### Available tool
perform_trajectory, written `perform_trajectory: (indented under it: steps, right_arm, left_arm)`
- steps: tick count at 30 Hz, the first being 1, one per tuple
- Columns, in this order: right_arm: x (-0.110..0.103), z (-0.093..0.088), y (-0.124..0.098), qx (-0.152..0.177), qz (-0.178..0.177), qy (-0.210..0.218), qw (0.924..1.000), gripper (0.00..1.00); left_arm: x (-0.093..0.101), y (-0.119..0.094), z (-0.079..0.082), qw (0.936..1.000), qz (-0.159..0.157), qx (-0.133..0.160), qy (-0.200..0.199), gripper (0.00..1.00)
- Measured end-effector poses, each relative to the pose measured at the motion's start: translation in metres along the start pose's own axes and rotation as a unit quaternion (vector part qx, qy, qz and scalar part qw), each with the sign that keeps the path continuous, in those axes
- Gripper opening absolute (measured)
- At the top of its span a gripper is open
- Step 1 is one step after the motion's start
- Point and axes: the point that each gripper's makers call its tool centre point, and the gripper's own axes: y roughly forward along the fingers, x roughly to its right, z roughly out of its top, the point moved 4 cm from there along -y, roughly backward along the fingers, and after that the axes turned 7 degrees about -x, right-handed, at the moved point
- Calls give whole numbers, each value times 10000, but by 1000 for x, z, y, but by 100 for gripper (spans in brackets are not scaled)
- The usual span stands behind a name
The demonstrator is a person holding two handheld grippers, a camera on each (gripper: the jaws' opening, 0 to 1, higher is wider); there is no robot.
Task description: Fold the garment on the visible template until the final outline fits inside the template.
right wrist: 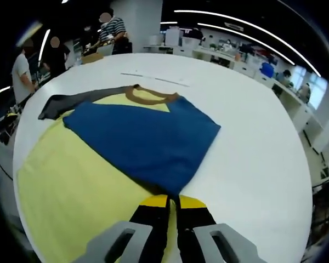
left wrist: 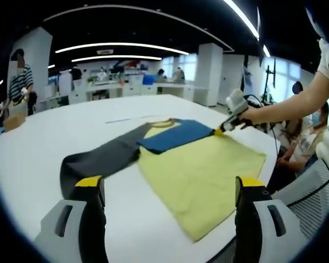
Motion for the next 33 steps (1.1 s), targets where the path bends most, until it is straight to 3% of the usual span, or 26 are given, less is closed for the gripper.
perform_trajectory:
  steps: [18, 25, 33]
  right_arm:
    - [2, -1, -1, 96, 83, 363, 9993, 3]
    - [-1, 5, -4, 397, 364, 608, 9967, 22]
    - [-15, 19, -12, 768, 733, 379, 9936, 53]
  left_arm:
    - [-8, -1, -3, 10000, 29, -3, 2, 96]
    - [-10, -1, -4, 10000, 21, -5, 15, 96]
    - [-9, -1, -3, 10000, 49, -10, 10, 96]
